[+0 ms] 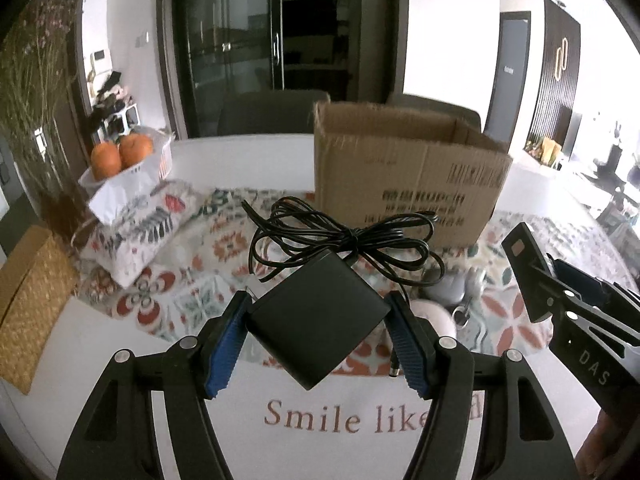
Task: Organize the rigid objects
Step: 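Lift and carry the black adapter and black device over the box with both tools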
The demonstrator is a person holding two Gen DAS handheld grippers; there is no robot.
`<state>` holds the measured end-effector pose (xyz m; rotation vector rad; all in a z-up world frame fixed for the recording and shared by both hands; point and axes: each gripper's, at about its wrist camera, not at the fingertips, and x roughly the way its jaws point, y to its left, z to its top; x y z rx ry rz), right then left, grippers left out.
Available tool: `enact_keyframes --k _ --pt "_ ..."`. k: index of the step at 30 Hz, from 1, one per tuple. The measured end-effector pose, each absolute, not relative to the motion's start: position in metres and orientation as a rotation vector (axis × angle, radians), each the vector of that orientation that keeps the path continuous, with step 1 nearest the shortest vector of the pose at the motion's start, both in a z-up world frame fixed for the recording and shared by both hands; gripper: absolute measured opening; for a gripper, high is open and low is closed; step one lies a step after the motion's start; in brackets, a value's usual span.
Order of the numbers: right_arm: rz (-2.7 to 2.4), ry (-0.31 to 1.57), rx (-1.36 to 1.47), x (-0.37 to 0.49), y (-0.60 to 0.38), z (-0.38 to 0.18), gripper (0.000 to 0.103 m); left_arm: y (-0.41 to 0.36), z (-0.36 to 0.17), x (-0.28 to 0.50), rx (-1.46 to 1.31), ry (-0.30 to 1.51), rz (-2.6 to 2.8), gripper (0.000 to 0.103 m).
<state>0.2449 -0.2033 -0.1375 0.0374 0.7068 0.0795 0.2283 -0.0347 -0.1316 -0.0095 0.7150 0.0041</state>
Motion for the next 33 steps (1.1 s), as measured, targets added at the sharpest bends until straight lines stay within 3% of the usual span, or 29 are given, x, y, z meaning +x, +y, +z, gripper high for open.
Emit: enact_keyframes --k 33 --pt "0.06 0.491 0.045 0.26 -0.201 -0.026 0.04 -0.041 -0.023 0.264 -0.015 0.538 -0.092 0.067"
